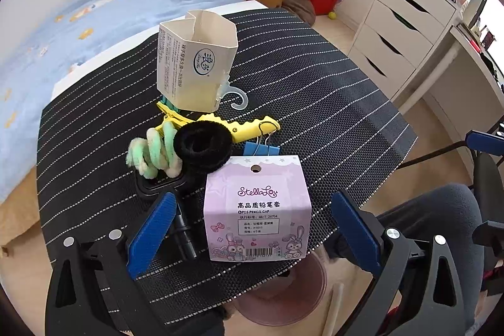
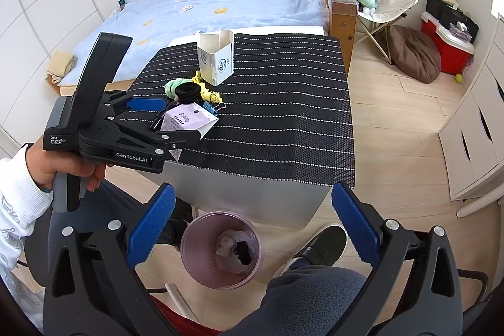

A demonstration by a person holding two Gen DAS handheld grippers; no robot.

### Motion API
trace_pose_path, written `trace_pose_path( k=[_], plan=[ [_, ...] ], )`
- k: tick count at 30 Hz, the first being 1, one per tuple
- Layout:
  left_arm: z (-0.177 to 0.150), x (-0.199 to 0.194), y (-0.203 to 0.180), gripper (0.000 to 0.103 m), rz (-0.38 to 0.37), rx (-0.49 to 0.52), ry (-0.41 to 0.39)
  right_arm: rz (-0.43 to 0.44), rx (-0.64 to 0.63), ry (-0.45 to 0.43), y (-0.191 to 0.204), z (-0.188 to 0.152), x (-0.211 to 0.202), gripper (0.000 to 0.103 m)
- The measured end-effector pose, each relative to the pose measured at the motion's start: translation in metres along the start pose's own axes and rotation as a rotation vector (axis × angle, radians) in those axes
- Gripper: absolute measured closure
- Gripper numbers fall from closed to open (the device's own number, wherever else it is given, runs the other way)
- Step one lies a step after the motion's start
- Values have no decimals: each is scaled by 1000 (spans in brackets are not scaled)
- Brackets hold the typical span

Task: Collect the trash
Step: 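Reach the left tool to the lilac pencil-cap box and close on it, then lift the lilac box off the mat with the left tool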

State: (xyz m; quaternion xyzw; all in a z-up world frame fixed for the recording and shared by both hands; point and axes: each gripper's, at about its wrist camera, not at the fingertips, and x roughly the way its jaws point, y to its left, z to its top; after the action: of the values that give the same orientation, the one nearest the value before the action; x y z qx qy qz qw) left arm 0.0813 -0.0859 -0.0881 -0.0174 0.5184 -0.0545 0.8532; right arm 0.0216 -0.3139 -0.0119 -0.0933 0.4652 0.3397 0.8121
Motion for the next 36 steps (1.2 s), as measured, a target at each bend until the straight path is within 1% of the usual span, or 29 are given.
trace_pose_path(
  k=[5,7,9,10,11,12,14,17,23,26,31,36],
  plan=[
    [2,2,0,8,9,2,-2,3,-4,4,2,0,2,5],
    [2,3,-2,15,31,18,-4,4,-7,5,3,0,3,5],
    [2,3,-3,20,57,30,-4,4,-8,7,4,1,3,5],
    [3,2,-3,25,64,24,-1,4,-9,6,4,1,3,5],
    [3,0,-2,30,52,16,-1,5,-9,4,4,1,3,5],
    [4,-1,-2,38,40,13,3,7,-9,2,4,0,3,5],
    [2,-1,-4,38,44,24,10,7,-9,2,4,0,3,5],
    [-1,7,-1,38,48,7,39,11,-13,5,5,2,4,5],
    [1,11,0,37,39,-3,27,13,-14,3,5,2,2,5],
    [0,11,0,40,23,-9,27,11,-12,4,4,1,2,5],
    [-3,3,3,41,4,-30,7,14,-12,4,3,1,2,5],
    [-5,-15,3,41,-19,-36,-36,20,-17,0,5,4,2,5]
  ],
)
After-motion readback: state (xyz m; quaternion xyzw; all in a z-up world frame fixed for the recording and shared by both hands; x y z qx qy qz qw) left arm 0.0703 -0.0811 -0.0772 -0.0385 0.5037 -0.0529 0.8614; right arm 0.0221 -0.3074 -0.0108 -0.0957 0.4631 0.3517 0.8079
